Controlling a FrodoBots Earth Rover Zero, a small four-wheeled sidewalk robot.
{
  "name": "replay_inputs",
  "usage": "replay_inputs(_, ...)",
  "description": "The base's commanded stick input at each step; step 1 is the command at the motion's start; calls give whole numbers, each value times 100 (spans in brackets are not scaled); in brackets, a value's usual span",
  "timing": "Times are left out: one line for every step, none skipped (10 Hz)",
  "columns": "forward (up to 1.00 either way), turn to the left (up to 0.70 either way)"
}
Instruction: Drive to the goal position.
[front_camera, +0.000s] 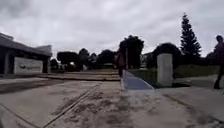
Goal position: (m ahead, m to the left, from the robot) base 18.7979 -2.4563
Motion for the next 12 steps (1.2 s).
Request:
replay_inputs(50,-5)
replay_inputs(50,-31)
replay_inputs(50,-50)
replay_inputs(50,-50)
replay_inputs(50,-50)
replay_inputs(50,-50)
replay_inputs(50,-50)
replay_inputs(50,-34)
replay_inputs(50,-11)
replay_inputs(50,0)
replay_inputs(50,0)
replay_inputs(50,0)
